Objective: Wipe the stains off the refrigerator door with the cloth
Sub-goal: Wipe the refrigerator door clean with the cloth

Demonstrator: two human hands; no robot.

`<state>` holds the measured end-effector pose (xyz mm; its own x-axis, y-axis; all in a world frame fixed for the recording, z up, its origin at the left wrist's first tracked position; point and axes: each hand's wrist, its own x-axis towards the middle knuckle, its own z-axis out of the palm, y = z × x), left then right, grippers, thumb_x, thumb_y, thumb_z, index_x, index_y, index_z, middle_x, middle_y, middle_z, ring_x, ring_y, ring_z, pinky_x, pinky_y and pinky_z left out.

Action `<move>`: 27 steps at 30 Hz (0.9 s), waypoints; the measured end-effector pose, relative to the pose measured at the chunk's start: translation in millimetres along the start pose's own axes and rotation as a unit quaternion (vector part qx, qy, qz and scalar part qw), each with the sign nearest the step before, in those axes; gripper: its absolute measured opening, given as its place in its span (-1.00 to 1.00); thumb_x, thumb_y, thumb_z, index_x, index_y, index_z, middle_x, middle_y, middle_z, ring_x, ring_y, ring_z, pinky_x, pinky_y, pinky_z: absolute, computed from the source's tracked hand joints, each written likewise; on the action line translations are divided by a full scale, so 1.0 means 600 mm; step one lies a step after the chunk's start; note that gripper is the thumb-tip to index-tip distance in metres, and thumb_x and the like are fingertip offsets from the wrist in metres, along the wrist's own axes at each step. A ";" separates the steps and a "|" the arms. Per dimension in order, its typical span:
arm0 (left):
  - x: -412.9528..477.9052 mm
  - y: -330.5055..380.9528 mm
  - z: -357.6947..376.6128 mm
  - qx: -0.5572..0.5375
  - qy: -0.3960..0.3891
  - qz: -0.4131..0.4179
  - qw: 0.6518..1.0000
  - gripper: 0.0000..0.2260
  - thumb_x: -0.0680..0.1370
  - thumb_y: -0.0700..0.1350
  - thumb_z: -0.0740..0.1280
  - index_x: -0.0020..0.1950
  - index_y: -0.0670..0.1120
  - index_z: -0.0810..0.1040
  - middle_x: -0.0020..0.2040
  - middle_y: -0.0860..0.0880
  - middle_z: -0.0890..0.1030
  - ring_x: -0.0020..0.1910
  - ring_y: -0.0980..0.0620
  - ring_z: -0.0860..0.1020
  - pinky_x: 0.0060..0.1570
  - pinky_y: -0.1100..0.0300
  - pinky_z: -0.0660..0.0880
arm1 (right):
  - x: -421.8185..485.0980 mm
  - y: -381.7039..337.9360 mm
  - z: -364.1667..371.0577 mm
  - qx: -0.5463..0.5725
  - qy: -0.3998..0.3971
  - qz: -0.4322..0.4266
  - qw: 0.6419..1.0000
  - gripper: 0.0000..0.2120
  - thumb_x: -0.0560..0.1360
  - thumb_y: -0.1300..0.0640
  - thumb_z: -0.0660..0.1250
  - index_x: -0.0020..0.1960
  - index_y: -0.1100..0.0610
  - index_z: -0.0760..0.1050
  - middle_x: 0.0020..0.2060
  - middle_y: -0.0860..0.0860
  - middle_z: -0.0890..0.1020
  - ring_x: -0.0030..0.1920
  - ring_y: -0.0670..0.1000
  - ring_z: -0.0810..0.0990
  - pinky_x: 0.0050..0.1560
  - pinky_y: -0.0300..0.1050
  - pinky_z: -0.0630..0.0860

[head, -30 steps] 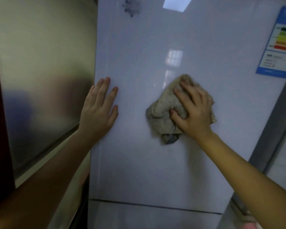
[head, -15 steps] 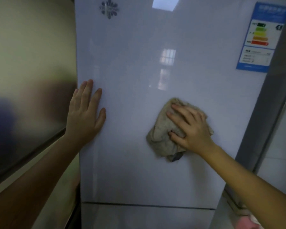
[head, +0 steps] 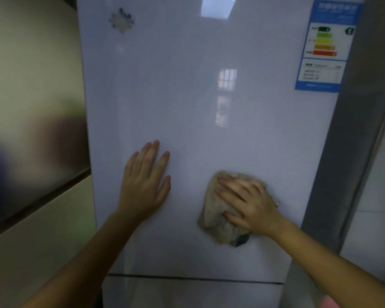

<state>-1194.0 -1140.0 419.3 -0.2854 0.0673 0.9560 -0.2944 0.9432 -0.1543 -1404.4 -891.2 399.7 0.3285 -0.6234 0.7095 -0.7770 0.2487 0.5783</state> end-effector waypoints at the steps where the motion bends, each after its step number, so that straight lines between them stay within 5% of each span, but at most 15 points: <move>1: -0.002 0.006 0.004 0.002 -0.003 -0.002 1.000 -0.51 0.60 0.00 0.24 0.51 -0.16 0.37 0.55 -0.26 0.33 0.54 -0.24 0.30 0.47 -0.19 0.30 | 0.012 0.021 -0.011 0.000 0.014 0.017 1.000 -0.43 0.54 -0.16 0.37 0.49 0.03 0.44 0.48 0.06 0.46 0.37 0.11 0.47 0.23 0.08 0.39; 8: -0.001 0.037 0.027 0.009 -0.009 -0.038 0.999 -0.49 0.61 -0.01 0.23 0.52 -0.20 0.36 0.57 -0.26 0.28 0.56 -0.26 0.25 0.50 -0.22 0.26 | 0.033 0.074 -0.035 0.014 0.079 0.069 0.994 -0.43 0.51 -0.10 0.43 0.46 0.08 0.48 0.47 0.07 0.46 0.38 0.13 0.46 0.31 0.10 0.36; 17: -0.003 0.047 0.036 0.038 -0.018 -0.062 0.997 -0.46 0.61 0.01 0.19 0.53 -0.25 0.30 0.58 -0.25 0.26 0.58 -0.24 0.22 0.54 -0.20 0.20 | -0.101 0.071 -0.007 0.025 -0.008 -0.098 0.995 -0.44 0.58 -0.13 0.34 0.52 0.02 0.37 0.52 0.00 0.37 0.40 0.06 0.44 0.22 0.03 0.36; 27: -0.004 0.049 0.040 0.051 -0.017 -0.069 0.996 -0.45 0.61 0.02 0.17 0.53 -0.25 0.29 0.59 -0.26 0.24 0.58 -0.25 0.20 0.55 -0.14 0.13 | -0.056 0.216 -0.098 -0.030 0.100 0.086 0.991 -0.42 0.50 -0.16 0.41 0.44 0.08 0.50 0.43 0.08 0.50 0.36 0.15 0.46 0.31 0.15 0.36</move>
<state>-1224.2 -1120.1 406.6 -0.2668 -0.0736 0.9609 -0.4230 0.9049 -0.0481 -1484.5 -794.9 474.5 0.2980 -0.4101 0.8620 -0.7993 0.3864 0.4602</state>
